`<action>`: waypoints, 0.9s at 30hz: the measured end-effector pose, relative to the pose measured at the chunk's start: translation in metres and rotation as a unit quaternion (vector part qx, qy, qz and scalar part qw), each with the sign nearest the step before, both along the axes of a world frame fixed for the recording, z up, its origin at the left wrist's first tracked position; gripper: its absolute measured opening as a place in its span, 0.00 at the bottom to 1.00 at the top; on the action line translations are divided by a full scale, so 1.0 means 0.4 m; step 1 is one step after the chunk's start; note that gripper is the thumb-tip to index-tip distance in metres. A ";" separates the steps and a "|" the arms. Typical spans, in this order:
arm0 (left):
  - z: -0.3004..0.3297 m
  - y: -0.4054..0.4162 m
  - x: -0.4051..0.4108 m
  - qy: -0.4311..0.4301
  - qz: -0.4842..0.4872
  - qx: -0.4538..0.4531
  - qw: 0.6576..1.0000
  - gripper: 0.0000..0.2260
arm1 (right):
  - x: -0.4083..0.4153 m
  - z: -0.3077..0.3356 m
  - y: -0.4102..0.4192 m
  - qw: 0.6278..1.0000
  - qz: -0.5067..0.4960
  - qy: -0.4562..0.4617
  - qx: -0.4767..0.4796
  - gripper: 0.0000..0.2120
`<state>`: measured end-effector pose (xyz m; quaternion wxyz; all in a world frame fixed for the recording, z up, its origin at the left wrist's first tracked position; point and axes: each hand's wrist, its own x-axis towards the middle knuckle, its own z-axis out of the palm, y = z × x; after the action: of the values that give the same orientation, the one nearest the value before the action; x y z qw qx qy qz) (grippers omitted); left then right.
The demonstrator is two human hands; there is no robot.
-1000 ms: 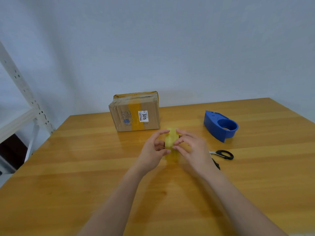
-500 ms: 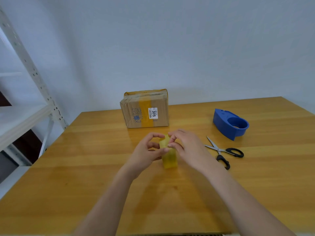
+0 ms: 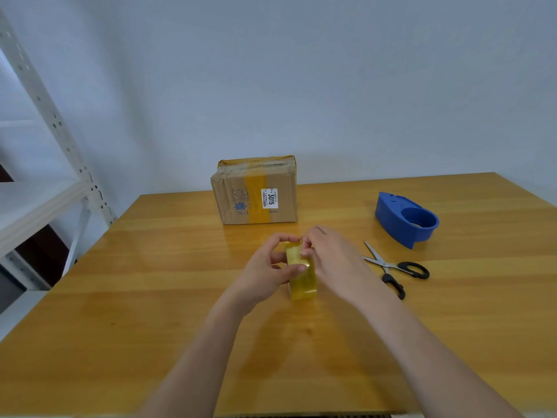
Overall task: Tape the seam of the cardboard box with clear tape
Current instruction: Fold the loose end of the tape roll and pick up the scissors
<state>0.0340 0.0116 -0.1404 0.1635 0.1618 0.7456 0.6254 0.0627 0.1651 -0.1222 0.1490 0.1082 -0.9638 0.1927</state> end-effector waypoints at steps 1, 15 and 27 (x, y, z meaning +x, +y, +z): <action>0.001 -0.001 0.000 -0.006 -0.004 -0.001 1.000 0.19 | -0.001 0.002 0.000 1.000 0.000 0.000 0.004 0.02; 0.009 -0.007 0.004 -0.018 -0.041 -0.039 0.998 0.24 | -0.012 0.023 -0.003 1.000 -0.018 0.010 -0.009 0.06; 0.019 0.005 0.013 0.204 0.120 -0.152 0.960 0.06 | -0.006 0.022 0.018 0.994 0.004 0.025 -0.106 0.04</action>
<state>0.0390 0.0137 -0.1329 -0.0456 0.1686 0.8634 0.4734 0.0602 0.1723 -0.1134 0.1827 0.1009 -0.9336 0.2912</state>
